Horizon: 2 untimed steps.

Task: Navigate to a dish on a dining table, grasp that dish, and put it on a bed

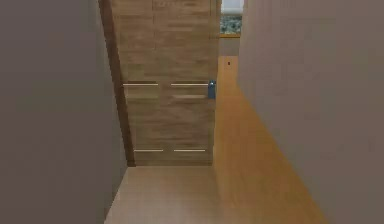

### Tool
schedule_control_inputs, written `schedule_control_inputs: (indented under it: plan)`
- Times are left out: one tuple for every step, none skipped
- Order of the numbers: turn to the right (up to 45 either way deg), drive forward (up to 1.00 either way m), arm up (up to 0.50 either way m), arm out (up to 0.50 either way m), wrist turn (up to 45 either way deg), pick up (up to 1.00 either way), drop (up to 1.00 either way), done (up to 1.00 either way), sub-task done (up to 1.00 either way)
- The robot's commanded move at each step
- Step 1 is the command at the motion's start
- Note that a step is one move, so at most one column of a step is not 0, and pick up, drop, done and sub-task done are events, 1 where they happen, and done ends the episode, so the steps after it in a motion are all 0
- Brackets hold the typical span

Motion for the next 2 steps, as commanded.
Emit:
schedule_control_inputs:
  plan:
    - [15.0,0.00,0.00,0.00,0.0,0.00,0.00,0.00,0.00]
    - [0.0,1.00,0.00,0.00,0.0,0.00,0.00,0.00,0.00]
